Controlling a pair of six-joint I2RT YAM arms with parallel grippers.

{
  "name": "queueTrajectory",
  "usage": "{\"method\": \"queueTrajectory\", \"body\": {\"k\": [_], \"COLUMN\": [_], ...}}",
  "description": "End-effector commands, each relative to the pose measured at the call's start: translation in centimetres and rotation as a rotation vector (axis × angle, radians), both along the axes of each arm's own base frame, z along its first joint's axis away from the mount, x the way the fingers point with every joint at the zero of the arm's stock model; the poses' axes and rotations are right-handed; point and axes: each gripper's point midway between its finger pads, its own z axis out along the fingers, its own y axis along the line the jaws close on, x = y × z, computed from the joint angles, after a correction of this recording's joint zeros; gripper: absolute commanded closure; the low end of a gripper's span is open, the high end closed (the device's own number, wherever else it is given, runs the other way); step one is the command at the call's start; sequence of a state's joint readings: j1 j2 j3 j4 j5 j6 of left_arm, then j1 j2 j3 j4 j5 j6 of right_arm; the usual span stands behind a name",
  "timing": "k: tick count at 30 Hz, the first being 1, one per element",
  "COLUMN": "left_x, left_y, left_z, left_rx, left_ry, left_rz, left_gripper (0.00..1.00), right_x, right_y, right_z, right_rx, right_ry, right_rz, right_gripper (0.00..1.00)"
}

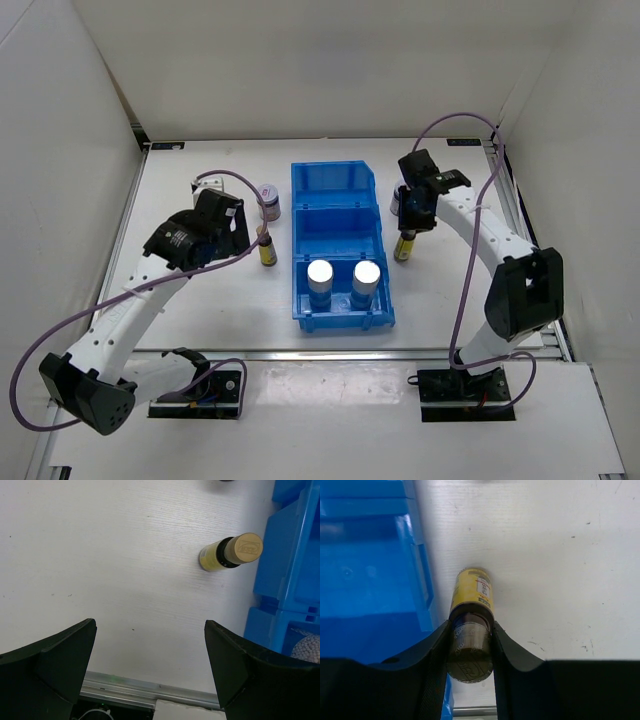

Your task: Organize the condiment bottles

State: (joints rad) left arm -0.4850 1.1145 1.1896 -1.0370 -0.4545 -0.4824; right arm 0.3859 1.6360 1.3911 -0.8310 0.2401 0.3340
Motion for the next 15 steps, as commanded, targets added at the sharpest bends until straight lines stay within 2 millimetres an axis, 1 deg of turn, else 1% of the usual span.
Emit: {"method": "queueTrajectory", "body": {"k": [1, 2, 3, 4, 6, 7, 9, 10, 12, 13, 14, 15], "left_x": [-0.2, -0.3, -0.3, -0.3, -0.1, -0.1, 0.4, 0.4, 0.6, 1.0, 1.1, 1.3], "left_y": [-0.1, 0.0, -0.3, -0.3, 0.0, -0.1, -0.3, -0.5, -0.6, -0.5, -0.7, -1.1], "left_z": [0.4, 0.0, -0.3, -0.3, -0.4, -0.4, -0.3, -0.6, -0.7, -0.8, -0.8, -1.1], "left_rx": [-0.026, -0.022, -0.035, -0.035, -0.033, -0.043, -0.053, -0.06, -0.065, -0.064, -0.075, -0.079], "left_ry": [-0.023, -0.015, -0.013, -0.013, -0.024, -0.026, -0.043, -0.039, -0.049, -0.048, -0.053, -0.043], "left_rz": [-0.017, -0.017, -0.016, -0.016, 0.012, 0.023, 0.023, 0.016, 0.016, 0.025, 0.019, 0.013], "left_gripper": [0.0, 0.0, 0.0, 0.0, 0.0, 0.0, 0.0, 0.0, 0.0, 0.0, 0.0, 0.0], "right_x": [1.4, 1.3, 1.2, 1.2, 1.0, 0.7, 0.5, 0.3, 0.3, 0.5, 1.0, 0.9], "right_y": [0.6, 1.0, 1.6, 2.3, 3.3, 4.4, 5.3, 6.1, 7.7, 8.3, 8.6, 9.1], "right_z": [6.7, 8.0, 8.7, 10.4, 11.8, 12.8, 13.6, 13.1, 13.2, 12.1, 12.0, 11.4], "right_rx": [0.05, 0.055, 0.062, 0.074, 0.087, 0.1, 0.111, 0.108, 0.126, 0.114, 0.116, 0.111], "right_ry": [-0.167, -0.192, -0.203, -0.228, -0.251, -0.27, -0.287, -0.273, -0.277, -0.249, -0.253, -0.239], "right_rz": [0.03, 0.049, 0.065, 0.084, 0.108, 0.137, 0.159, 0.179, 0.216, 0.226, 0.226, 0.238], "right_gripper": [1.0, 1.0, 1.0, 1.0, 1.0, 1.0, 1.0, 1.0, 1.0, 1.0, 1.0, 1.0]}}
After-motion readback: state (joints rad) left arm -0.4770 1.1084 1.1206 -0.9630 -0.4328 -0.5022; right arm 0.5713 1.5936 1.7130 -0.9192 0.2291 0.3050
